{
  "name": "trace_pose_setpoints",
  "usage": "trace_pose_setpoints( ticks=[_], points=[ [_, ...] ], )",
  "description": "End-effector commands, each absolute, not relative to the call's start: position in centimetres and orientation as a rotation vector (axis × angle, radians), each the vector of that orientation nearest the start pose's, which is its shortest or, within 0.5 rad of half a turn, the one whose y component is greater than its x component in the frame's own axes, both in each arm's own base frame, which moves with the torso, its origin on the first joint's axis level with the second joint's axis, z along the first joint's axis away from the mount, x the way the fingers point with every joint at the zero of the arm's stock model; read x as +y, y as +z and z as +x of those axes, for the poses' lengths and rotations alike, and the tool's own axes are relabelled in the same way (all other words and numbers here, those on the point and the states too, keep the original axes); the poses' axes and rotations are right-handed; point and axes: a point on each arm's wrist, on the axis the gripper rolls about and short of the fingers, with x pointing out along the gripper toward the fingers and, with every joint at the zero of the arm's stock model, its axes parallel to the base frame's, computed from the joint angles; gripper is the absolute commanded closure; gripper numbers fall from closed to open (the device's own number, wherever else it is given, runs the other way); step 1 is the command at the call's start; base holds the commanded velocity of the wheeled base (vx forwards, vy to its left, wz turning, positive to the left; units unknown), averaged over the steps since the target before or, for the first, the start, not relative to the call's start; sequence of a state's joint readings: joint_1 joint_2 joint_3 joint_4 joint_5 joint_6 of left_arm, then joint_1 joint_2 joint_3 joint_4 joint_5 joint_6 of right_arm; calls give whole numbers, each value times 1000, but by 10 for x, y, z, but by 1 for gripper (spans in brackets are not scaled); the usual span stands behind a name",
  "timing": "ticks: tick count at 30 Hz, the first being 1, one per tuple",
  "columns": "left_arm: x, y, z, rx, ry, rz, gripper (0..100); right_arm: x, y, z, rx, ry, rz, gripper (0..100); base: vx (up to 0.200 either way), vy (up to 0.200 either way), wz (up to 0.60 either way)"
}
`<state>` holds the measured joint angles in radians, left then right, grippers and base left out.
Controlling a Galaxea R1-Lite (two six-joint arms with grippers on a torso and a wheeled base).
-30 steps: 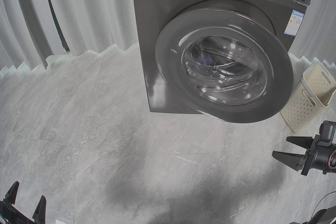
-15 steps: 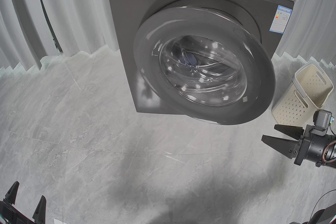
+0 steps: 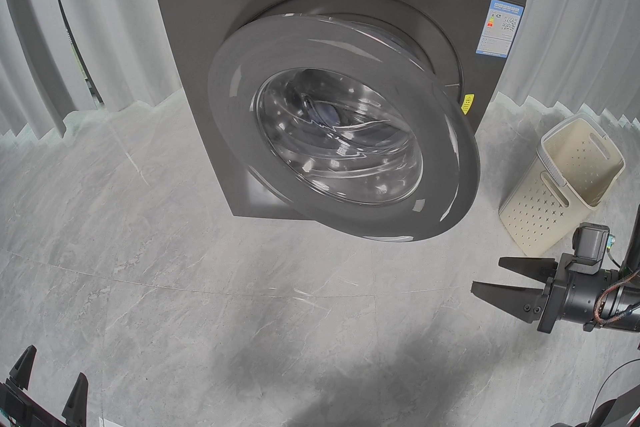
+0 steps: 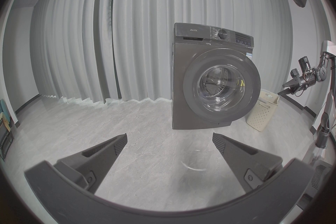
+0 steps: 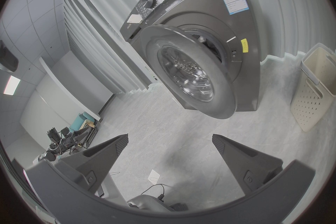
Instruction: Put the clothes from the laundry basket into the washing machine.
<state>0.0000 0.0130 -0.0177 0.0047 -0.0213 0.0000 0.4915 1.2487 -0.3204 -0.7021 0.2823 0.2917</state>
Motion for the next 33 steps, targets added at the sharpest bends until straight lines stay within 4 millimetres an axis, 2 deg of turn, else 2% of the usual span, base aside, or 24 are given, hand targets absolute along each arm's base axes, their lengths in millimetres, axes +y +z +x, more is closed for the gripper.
trace_pose_setpoints(
  ticks=[1,18,28,33],
  points=[
    [0,76,-23,5,-21,0,0,90,168,144,344,759,249,0,200,0,0],
    [0,76,-23,5,-21,-2,0,94,166,150,328,766,253,0,200,0,0],
    [0,76,-23,5,-21,-2,0,92,169,153,315,750,257,0,0,0,0],
    [0,76,-23,5,-21,0,0,80,171,164,295,669,259,0,0,0,0]
  ],
)
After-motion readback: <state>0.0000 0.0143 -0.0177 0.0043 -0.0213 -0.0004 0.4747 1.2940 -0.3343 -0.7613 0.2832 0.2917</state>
